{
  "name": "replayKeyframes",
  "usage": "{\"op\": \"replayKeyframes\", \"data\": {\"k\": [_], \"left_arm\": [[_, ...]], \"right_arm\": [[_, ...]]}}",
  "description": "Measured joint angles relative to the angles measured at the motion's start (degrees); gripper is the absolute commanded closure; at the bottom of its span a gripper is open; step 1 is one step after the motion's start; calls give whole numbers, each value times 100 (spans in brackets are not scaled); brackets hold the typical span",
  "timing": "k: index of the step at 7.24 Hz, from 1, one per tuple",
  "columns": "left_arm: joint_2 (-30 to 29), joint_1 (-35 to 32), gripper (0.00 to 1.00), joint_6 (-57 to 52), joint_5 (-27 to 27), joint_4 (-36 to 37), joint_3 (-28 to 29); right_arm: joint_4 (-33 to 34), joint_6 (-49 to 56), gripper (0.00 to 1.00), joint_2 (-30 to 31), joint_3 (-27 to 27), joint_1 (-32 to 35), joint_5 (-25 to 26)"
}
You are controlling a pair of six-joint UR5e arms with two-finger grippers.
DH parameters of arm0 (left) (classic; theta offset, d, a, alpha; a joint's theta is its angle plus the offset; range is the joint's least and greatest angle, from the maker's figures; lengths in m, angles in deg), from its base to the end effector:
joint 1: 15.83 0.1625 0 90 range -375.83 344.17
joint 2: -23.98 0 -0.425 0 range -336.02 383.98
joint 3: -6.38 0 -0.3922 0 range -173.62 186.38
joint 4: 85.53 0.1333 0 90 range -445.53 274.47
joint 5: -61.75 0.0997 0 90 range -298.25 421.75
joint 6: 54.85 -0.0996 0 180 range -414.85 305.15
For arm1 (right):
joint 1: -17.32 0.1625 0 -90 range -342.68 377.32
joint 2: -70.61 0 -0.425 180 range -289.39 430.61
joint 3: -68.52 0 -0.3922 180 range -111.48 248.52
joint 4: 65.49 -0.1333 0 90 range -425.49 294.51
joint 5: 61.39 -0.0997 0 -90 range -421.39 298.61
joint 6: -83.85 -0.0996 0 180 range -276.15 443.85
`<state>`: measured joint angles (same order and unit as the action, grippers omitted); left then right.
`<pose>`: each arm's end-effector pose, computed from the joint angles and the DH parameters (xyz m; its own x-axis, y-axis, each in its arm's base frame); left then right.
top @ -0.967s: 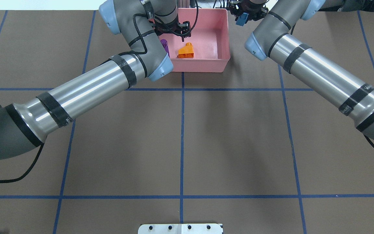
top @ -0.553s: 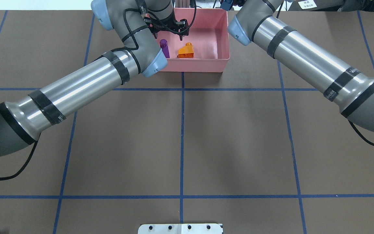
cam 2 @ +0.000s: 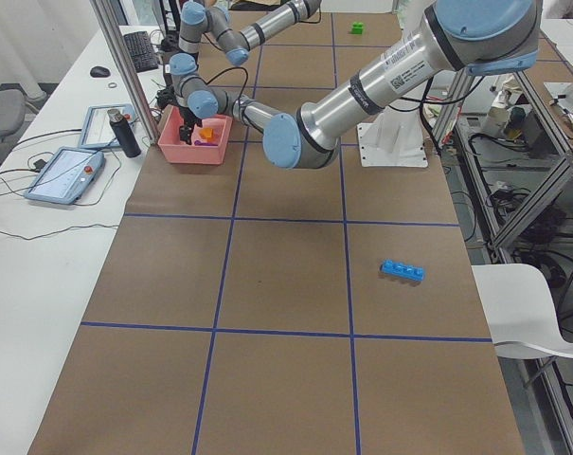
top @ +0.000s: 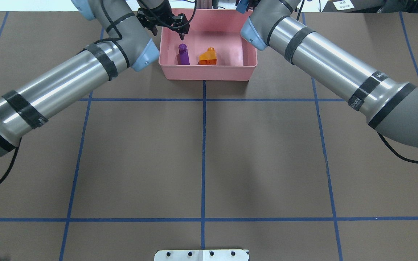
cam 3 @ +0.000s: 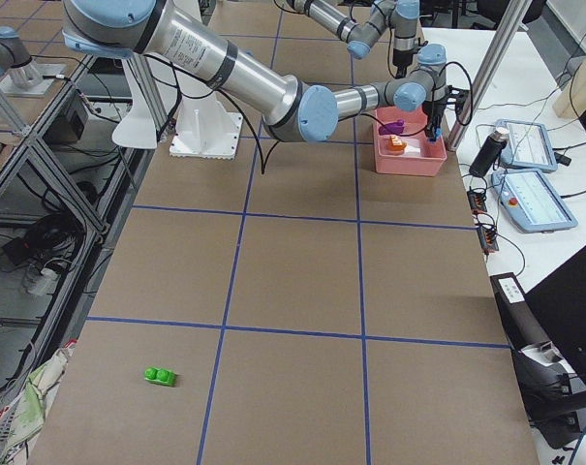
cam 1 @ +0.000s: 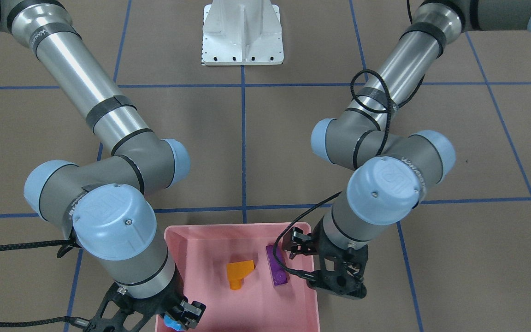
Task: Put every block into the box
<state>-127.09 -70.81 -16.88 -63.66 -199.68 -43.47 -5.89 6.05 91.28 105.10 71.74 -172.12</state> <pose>0.4352 -0.7527 0.2148 0.5900 0.2777 -0.7582 -0.0537 0.9504 0.3063 -0.4503 -0.7980 0.1973 0.5221 0.3901 0.7584 -0.5130 0.8541 -0.0862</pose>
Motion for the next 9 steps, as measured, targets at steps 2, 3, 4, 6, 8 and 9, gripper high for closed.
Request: {"op": "replayKeyframes", "data": {"k": [2, 3, 4, 6, 8, 9], "left_arm": [[450, -292, 0, -127, -389, 111, -422], [885, -468, 0, -146, -638, 135, -871], [1428, -641, 0, -159, -871, 146, -1450], [2826, -802, 0, -172, -1084, 155, -2879], [4403, -803, 0, -269, -1106, 151, -4305], [5175, -787, 0, -448, -1097, 149, -4941]], "right_arm": [[488, 542, 1, -79, -9, 25, -16], [675, 874, 1, -112, -7, 111, -58], [801, 1192, 1, -98, 28, 240, -189], [1520, 1880, 1, 416, 933, 589, -615], [2708, 2836, 1, 1606, 2833, 926, -895], [3091, 3369, 1, 2369, 3787, 1112, -995]]}}
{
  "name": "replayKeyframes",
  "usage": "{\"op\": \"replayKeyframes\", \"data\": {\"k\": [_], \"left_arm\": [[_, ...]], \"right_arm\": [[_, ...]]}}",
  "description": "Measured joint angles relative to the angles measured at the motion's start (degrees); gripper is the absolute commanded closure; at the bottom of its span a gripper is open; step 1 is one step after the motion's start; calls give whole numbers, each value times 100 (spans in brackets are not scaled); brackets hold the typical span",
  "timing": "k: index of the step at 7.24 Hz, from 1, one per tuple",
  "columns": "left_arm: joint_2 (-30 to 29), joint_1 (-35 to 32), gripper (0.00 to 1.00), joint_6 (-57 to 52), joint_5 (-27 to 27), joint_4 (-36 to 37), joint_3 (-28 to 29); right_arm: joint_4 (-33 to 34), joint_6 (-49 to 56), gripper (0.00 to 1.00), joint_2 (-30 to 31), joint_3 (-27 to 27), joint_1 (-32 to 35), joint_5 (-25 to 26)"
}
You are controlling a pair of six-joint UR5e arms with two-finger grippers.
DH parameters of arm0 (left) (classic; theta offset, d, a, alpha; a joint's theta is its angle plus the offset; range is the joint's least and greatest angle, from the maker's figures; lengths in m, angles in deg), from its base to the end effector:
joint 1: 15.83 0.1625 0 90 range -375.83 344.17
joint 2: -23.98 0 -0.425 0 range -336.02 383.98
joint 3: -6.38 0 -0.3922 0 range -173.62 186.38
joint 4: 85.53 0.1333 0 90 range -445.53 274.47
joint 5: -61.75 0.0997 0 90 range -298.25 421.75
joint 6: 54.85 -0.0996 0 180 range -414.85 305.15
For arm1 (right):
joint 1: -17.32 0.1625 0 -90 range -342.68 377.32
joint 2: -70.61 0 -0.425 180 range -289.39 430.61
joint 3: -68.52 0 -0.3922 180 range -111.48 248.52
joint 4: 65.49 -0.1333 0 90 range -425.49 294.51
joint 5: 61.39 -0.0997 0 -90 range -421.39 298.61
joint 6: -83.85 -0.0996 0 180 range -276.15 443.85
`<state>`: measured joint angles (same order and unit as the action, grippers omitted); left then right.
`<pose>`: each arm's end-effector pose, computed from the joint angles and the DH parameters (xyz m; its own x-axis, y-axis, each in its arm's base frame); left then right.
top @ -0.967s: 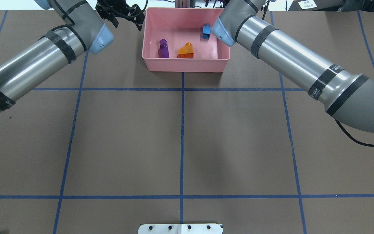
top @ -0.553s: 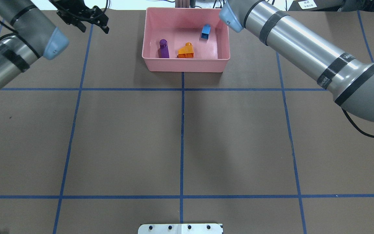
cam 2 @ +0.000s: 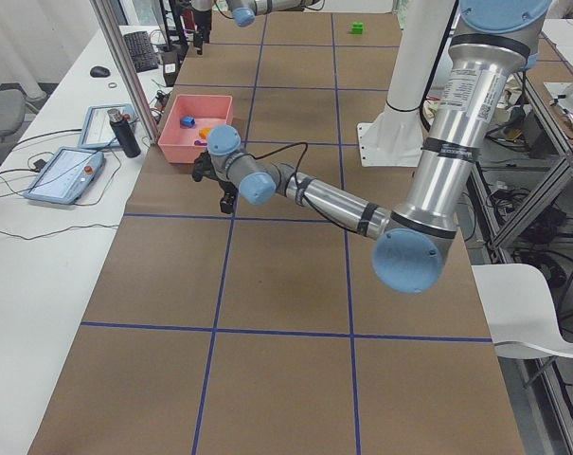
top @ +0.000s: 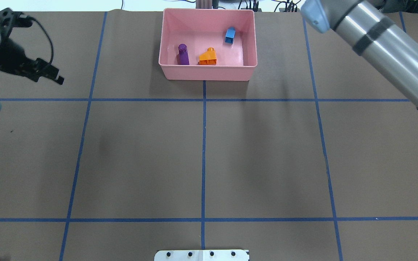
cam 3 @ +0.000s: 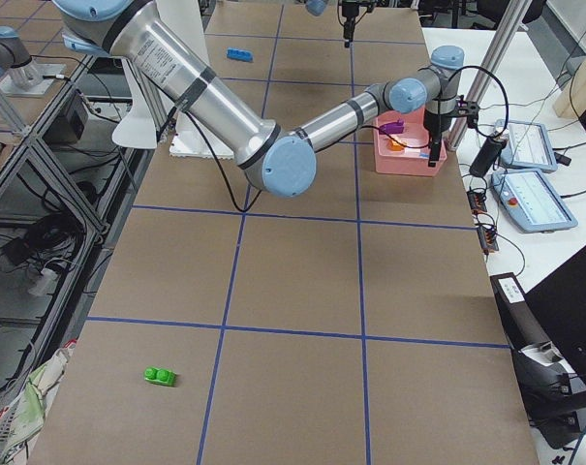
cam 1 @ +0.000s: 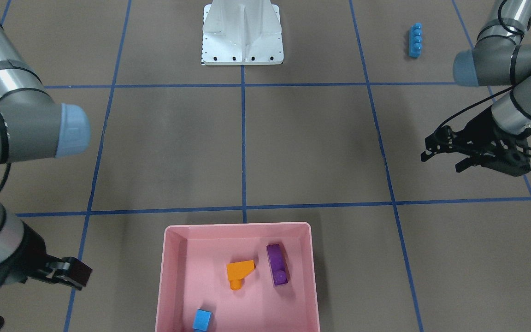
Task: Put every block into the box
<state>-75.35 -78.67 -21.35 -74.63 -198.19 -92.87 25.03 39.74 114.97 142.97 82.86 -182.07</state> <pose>0.2016 -0.5270 0.4429 0.5196 0.2474 -0.8178 -0.0677 0.9661 0.2493 -0.2447 -0.7370 0.2883 0.7379 0.1308 0.6621 -0.2137 0.9758 0.0454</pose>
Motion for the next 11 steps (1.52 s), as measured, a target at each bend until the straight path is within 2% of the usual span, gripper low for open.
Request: {"op": "replayKeyframes", "data": {"k": [2, 3, 5, 6, 8, 9, 11], "left_arm": [[1594, 91, 0, -234, 48, -106, -1117], [2380, 253, 0, -257, 101, -481, -1461], [3758, 864, 0, -230, 339, -1686, -1668], [4158, 1153, 0, -154, 422, -2020, -1686], [4456, 2085, 0, 515, 755, -2229, -1691], [4479, 2738, 0, 951, 1026, -2275, -1688], [4475, 4055, 1, 1831, 1585, -2360, -1670]], "right_arm": [[257, 1011, 1, 1839, 1798, 345, -140], [260, 1280, 1, 2738, 2570, 438, -166], [212, 1515, 1, 4383, 3892, 512, -194], [64, 1660, 1, 5001, 4268, 529, -212], [-833, 1828, 1, 5981, 4443, 558, -281], [-1185, 1835, 1, 6240, 4434, 561, -303], [-1411, 1810, 1, 6389, 4444, 564, -320]]}}
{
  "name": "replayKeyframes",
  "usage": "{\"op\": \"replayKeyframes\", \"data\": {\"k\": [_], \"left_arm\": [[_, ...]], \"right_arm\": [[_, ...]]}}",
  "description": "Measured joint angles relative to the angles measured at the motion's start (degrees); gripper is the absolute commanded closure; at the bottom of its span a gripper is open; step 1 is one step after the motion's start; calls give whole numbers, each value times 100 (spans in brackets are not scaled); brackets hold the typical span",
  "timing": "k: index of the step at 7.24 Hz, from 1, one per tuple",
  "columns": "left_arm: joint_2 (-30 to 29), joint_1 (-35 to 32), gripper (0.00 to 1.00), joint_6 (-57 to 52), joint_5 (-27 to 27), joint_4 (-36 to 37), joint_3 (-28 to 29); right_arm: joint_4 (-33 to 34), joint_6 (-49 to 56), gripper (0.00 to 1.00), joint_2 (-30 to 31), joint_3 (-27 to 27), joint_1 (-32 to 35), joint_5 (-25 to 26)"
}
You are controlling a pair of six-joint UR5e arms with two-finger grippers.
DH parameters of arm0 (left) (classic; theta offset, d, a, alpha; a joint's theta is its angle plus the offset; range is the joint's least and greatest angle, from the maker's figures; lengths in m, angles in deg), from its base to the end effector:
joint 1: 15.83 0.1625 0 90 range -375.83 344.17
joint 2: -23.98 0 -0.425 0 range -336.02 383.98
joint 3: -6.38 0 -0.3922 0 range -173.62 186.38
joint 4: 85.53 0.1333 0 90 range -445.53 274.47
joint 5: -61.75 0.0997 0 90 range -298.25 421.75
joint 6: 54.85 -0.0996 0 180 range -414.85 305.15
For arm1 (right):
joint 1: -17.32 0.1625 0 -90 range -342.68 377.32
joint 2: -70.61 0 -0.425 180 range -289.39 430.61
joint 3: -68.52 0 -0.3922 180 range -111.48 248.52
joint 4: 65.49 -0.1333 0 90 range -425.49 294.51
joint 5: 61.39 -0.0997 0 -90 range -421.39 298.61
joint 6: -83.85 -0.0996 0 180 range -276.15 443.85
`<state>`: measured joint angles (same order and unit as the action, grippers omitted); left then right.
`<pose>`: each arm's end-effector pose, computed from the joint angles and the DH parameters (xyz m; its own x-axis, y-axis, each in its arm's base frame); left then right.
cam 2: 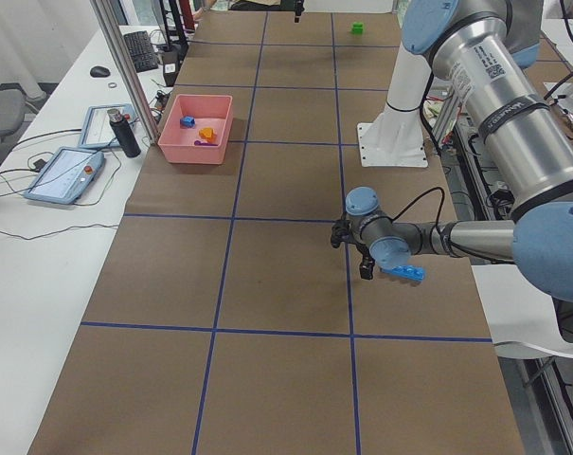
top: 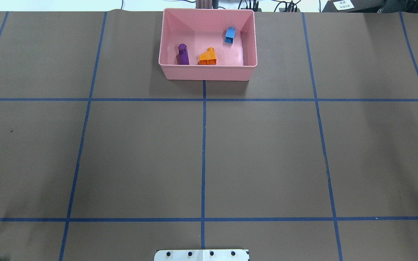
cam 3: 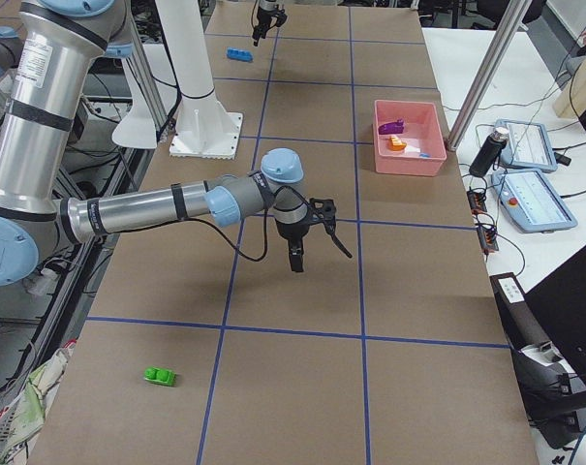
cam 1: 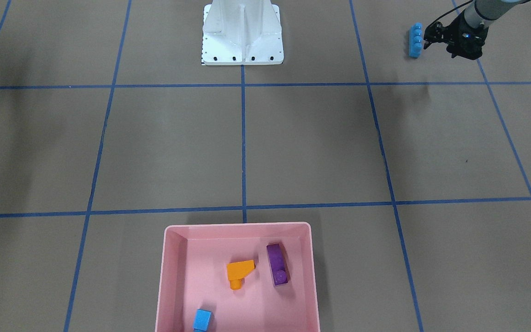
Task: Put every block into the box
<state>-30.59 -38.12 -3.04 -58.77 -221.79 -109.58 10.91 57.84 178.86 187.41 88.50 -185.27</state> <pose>0.2200 -0.1796 0.5823 0.6104 0.3254 -0.7221 -0.4225 0.9049 0.0506 -0.0481 -0.3821 0.5282 0.7689 -0.0569 0.6369 -0.0479 0.9881 0.1461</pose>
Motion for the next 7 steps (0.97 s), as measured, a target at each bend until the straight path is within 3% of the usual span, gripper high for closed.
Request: {"op": "replayKeyframes", "data": {"k": [2, 4, 5, 6, 7], "left_arm": [[-29, 1012, 39, 715, 518, -58, 28], [-112, 1371, 39, 935, 697, -68, 150], [-224, 1426, 52, 959, 715, -68, 257], [-297, 1444, 94, 967, 721, -69, 317], [-325, 1444, 100, 970, 723, -73, 329]], "right_arm": [[-26, -9, 1, 10, 7, 0, -4], [-29, -15, 1, 5, 4, -4, -4], [-29, -18, 1, -3, 3, -7, -4], [-29, -18, 1, -9, 4, -8, -6], [-29, -21, 1, -12, 7, -8, -10]]}}
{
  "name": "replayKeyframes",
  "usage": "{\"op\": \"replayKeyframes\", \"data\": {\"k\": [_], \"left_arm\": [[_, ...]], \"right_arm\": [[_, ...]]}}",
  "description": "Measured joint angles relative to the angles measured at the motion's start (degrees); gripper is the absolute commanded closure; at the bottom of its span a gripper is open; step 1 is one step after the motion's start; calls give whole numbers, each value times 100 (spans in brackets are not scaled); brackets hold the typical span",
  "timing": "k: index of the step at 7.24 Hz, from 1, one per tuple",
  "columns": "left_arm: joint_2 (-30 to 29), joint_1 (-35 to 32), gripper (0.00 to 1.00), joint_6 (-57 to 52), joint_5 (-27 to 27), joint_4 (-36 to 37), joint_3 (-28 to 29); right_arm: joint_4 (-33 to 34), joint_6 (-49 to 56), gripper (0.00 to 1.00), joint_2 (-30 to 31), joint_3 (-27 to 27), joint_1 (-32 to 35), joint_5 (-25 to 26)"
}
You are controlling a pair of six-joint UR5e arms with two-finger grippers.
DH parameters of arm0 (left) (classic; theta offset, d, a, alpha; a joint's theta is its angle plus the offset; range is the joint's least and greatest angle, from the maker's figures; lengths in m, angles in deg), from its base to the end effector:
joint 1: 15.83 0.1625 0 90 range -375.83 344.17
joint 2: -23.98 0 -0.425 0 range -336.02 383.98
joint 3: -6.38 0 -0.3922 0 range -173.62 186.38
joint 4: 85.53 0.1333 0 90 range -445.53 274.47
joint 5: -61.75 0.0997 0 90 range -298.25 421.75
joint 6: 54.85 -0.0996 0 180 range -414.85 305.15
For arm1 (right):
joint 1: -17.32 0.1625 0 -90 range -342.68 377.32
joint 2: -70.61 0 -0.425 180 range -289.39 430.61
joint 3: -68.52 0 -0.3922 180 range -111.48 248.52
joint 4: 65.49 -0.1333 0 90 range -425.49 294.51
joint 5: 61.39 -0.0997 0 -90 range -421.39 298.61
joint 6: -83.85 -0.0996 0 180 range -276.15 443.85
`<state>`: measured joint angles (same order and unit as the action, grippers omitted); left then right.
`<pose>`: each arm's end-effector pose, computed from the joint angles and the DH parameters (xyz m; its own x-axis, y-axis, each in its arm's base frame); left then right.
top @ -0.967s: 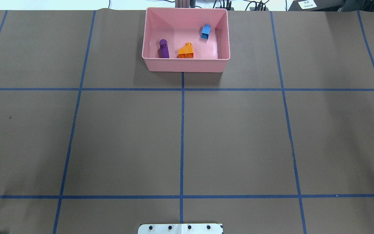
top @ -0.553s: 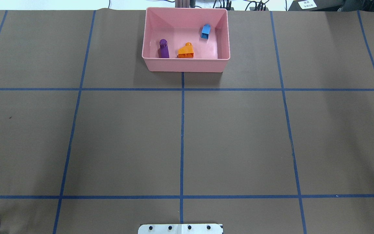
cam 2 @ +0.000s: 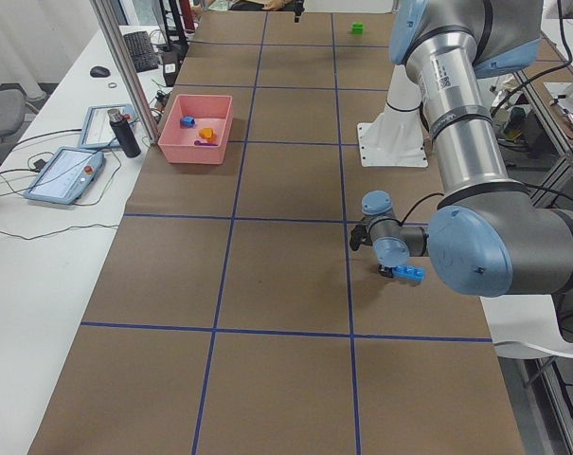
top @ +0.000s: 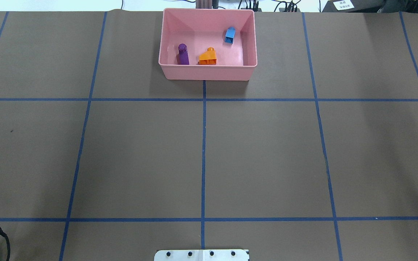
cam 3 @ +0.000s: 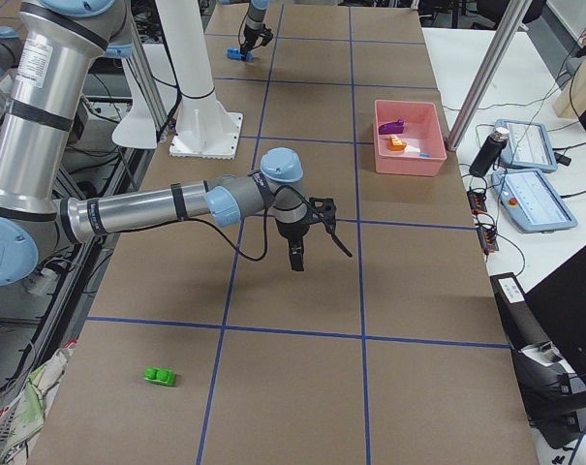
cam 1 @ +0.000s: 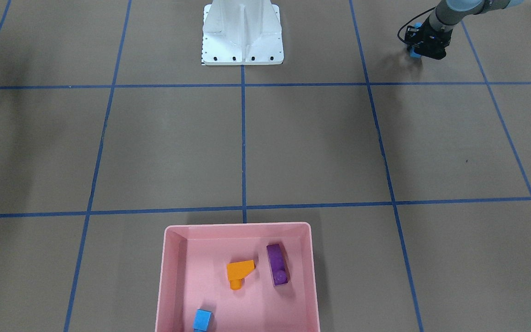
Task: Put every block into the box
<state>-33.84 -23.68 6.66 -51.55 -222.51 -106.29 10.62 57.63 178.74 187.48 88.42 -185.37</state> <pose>0.2796 -0.1333 0.5990 0.6372 0.3544 -0.6844 -0.4743 0.8803 0.0143 -0.0490 -0.3828 0.5260 0.7659 -0.0596 0.6402 -0.0492 0.9873 0.1508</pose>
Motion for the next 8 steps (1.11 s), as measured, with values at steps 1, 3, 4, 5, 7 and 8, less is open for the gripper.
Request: {"op": "replayKeyframes", "data": {"k": [1, 3, 4, 5, 7, 8], "left_arm": [[0, -5, 100, 1, 1, -2, -12], [39, -66, 100, 4, -11, -3, -194], [45, -209, 100, 7, -31, -3, -373], [20, -535, 100, 7, -53, -3, -585], [-351, -1462, 100, 4, -84, 18, -935], [-808, -2018, 100, 6, -153, 87, -955]], "right_arm": [[0, -4, 1, -4, 4, 0, -2], [0, -14, 1, -26, 0, -3, -49], [-2, -20, 1, -58, -10, -6, -90], [-2, -34, 1, -150, -55, -14, -124], [9, -169, 1, -604, -383, -48, -149], [16, -217, 1, -856, -577, -67, -153]]}}
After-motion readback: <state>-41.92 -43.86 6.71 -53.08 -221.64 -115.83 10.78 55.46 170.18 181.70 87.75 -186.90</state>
